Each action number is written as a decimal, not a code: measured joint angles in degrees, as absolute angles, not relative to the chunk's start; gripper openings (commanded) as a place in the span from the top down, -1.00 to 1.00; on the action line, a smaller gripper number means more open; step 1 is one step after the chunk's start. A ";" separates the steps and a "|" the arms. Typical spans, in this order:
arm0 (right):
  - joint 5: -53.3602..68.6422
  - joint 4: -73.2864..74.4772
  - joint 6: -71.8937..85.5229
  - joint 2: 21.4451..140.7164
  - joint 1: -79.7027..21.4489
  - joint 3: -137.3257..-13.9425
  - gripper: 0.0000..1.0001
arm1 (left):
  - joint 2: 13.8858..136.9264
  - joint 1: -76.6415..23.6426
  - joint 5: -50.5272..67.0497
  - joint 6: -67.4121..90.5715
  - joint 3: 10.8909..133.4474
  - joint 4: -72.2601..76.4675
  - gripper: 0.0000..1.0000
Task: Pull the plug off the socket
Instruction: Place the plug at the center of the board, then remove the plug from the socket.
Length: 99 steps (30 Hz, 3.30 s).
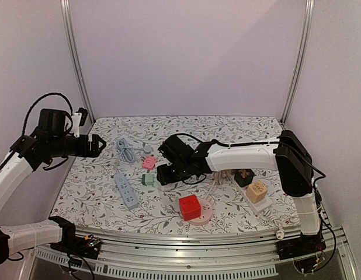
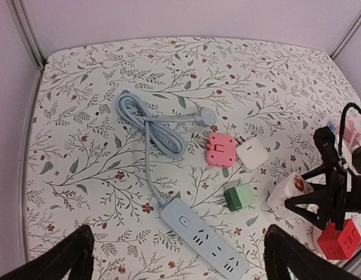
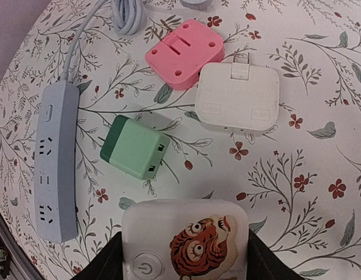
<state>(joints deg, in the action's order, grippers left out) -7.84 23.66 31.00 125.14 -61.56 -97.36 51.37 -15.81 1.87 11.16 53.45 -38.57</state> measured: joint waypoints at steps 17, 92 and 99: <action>-7.84 22.59 29.28 125.67 -61.06 -97.56 -0.97 | 51.35 -15.79 0.86 11.20 53.32 -38.54 -0.99; -23.62 37.36 39.72 107.66 -76.05 -79.77 -0.96 | 62.37 -44.07 -4.62 42.04 43.18 -24.34 -0.99; -23.59 36.95 38.87 107.68 -77.62 -79.77 -0.97 | 62.37 -44.51 -5.54 42.35 43.55 -24.75 -0.99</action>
<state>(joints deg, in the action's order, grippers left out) -23.59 36.95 38.87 107.68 -77.62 -79.77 62.37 -44.51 -5.54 42.35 43.55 -24.75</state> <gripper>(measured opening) 0.988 0.995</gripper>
